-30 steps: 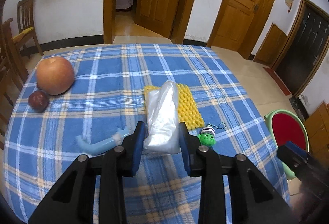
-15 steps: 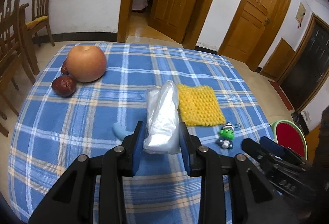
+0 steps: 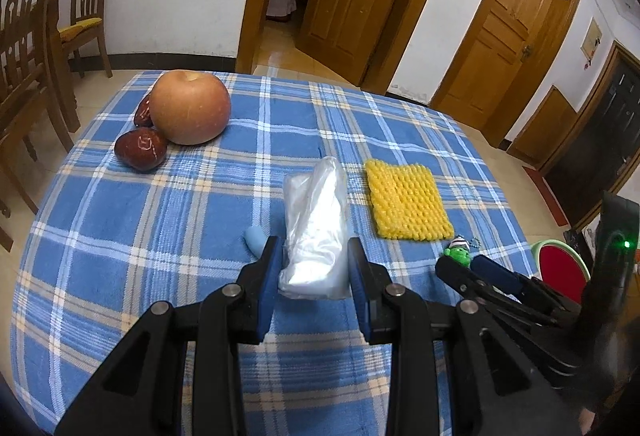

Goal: Collect trash
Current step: 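Grasp the white plastic bag with left tool while right tool grasps green figure keychain, then carry the plastic bag and keychain over the red bucket and release both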

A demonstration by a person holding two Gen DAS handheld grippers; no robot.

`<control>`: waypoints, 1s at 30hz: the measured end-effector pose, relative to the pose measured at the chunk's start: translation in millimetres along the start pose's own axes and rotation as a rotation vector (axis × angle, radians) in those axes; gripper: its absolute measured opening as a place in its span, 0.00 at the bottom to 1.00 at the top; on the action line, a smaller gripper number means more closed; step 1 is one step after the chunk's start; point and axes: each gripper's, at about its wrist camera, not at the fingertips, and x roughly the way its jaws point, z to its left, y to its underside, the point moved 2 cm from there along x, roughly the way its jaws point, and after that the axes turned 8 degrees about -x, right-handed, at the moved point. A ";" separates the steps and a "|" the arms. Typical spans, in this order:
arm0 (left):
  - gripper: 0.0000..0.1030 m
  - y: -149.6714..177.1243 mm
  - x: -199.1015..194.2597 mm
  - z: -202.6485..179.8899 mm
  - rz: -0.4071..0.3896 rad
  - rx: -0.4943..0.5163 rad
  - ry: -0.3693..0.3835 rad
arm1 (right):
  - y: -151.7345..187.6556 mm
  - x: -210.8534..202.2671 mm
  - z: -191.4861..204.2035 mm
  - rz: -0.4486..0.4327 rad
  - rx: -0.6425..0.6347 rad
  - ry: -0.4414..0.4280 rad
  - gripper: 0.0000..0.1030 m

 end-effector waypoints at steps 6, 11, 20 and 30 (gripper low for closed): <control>0.32 2.4 -1.4 -3.9 0.003 0.007 0.007 | -1.4 1.6 1.0 -0.006 -0.014 0.014 0.37; 0.32 5.9 -3.9 -8.4 0.006 0.013 0.012 | 0.2 -5.2 -2.0 -0.021 0.000 0.000 0.27; 0.32 12.5 -13.8 -16.4 0.005 0.028 0.019 | 8.0 -25.9 -5.5 -0.048 0.008 -0.021 0.27; 0.32 19.8 -23.3 -31.2 0.007 0.047 0.043 | 18.9 -63.1 -21.1 -0.108 0.044 -0.020 0.27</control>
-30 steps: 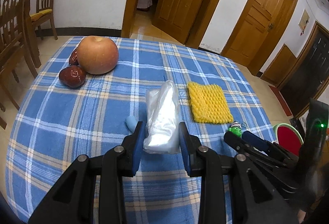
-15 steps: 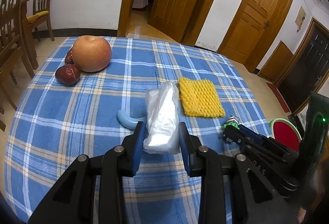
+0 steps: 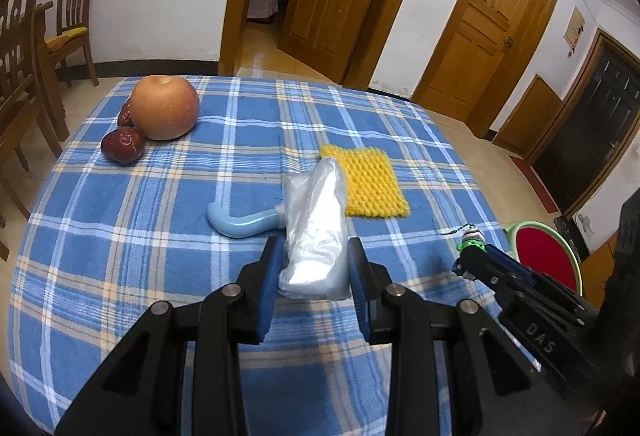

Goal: Collect trash
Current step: 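Carry the plastic bag and keychain over the red bucket and release both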

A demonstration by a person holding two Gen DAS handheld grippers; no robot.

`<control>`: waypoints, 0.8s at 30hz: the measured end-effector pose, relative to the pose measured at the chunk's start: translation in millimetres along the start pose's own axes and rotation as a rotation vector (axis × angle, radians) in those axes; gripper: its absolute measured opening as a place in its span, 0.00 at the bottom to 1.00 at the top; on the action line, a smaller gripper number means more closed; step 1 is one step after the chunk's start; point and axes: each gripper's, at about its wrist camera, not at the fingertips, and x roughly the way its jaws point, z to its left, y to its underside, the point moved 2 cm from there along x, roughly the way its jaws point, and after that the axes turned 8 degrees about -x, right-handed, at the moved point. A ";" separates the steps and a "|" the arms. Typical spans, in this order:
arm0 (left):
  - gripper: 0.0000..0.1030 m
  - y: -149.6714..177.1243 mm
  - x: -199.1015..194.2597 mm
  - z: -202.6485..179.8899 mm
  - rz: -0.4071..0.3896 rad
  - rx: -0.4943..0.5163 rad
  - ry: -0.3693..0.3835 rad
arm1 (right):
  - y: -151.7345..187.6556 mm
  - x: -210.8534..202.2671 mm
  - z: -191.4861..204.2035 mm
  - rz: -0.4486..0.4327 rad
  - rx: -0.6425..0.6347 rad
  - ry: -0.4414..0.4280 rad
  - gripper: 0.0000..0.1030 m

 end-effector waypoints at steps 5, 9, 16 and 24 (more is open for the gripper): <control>0.32 4.5 -4.5 -13.4 0.003 0.019 0.019 | 4.3 -21.4 -14.6 -0.035 0.034 0.011 0.27; 0.32 8.8 -8.1 -26.5 0.007 0.040 0.042 | 8.4 -39.0 -27.0 -0.064 0.062 0.026 0.27; 0.32 15.7 -11.5 -54.0 0.021 0.079 0.090 | 16.2 -73.9 -53.5 -0.122 0.116 0.070 0.27; 0.32 25.0 -8.9 -97.2 0.055 0.143 0.155 | 23.8 -110.9 -88.3 -0.183 0.177 0.138 0.27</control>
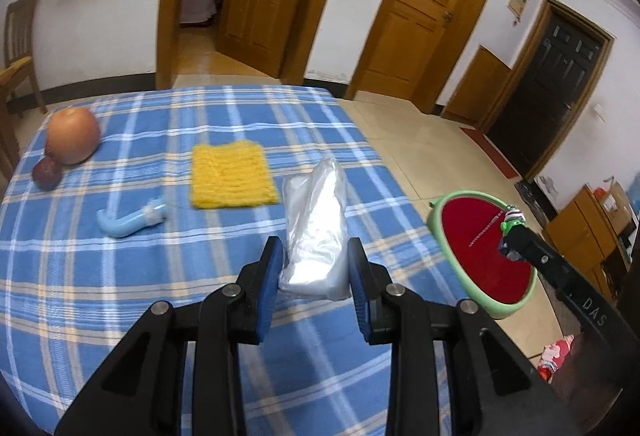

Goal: Collect trash
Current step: 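Carry the plastic bag and keychain over the red bucket and release both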

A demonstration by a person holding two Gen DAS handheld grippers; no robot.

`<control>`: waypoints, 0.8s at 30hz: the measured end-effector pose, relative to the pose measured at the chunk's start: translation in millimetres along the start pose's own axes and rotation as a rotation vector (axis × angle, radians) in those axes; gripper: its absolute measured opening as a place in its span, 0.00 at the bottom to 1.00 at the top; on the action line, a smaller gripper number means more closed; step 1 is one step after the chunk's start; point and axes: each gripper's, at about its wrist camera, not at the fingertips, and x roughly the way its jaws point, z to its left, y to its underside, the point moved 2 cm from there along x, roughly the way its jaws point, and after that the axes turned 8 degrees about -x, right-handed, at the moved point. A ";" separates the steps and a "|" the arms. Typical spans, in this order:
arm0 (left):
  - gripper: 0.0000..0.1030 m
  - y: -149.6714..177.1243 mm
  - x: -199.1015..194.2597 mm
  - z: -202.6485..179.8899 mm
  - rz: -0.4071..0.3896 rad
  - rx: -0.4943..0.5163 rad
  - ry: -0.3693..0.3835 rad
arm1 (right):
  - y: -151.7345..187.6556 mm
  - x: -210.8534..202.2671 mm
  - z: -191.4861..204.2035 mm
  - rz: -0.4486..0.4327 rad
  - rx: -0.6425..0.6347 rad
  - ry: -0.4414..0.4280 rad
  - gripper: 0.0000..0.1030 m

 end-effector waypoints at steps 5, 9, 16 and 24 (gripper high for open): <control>0.32 0.0 7.3 -25.5 0.021 0.037 0.034 | 0.5 -14.3 -28.6 -0.025 0.041 0.041 0.27; 0.32 -0.3 13.9 -47.0 0.036 0.071 0.057 | 2.9 -22.2 -49.6 -0.037 0.074 0.072 0.27; 0.32 2.1 27.7 -83.6 0.059 0.127 0.084 | 11.4 -26.6 -91.2 -0.040 0.140 0.130 0.27; 0.32 9.2 50.5 -116.8 0.102 0.174 0.103 | 24.0 -23.9 -131.4 -0.017 0.202 0.182 0.27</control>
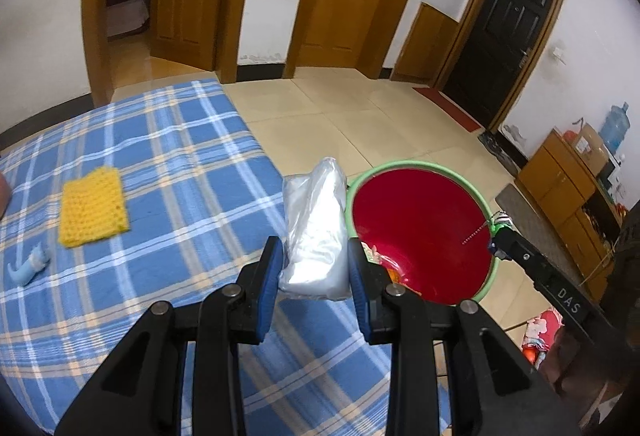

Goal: Collect trash
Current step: 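Carry the plastic bag and keychain over the red bucket and release both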

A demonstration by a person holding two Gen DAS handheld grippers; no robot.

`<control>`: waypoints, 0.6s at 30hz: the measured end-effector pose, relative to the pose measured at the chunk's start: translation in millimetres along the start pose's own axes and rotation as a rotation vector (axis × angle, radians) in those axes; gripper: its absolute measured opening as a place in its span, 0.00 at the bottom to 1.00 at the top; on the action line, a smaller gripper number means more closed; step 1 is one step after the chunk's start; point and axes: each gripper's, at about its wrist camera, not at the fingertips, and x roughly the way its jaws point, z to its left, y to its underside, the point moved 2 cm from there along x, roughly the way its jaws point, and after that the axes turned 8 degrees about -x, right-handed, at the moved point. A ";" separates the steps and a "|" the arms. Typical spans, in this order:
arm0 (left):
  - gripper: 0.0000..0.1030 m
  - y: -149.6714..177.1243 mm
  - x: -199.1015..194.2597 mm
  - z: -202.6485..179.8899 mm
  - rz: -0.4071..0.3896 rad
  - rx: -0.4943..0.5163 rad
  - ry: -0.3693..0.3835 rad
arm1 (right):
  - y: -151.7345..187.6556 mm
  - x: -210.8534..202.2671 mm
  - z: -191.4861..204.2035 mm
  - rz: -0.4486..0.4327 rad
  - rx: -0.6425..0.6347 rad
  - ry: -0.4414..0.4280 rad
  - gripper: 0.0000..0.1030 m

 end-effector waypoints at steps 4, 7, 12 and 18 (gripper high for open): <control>0.32 0.7 13.8 -12.7 0.019 0.022 0.007 | 4.8 6.9 -20.4 0.021 0.031 0.018 0.27; 0.32 0.7 23.5 -21.5 0.036 0.035 0.014 | 8.4 12.2 -31.0 0.036 0.047 0.022 0.27; 0.32 2.2 39.3 -33.7 0.060 0.057 0.026 | 11.6 18.8 -40.0 0.058 0.060 0.026 0.29; 0.32 4.1 54.2 -41.5 0.083 0.069 0.033 | 12.0 22.3 -44.7 0.055 0.070 0.024 0.29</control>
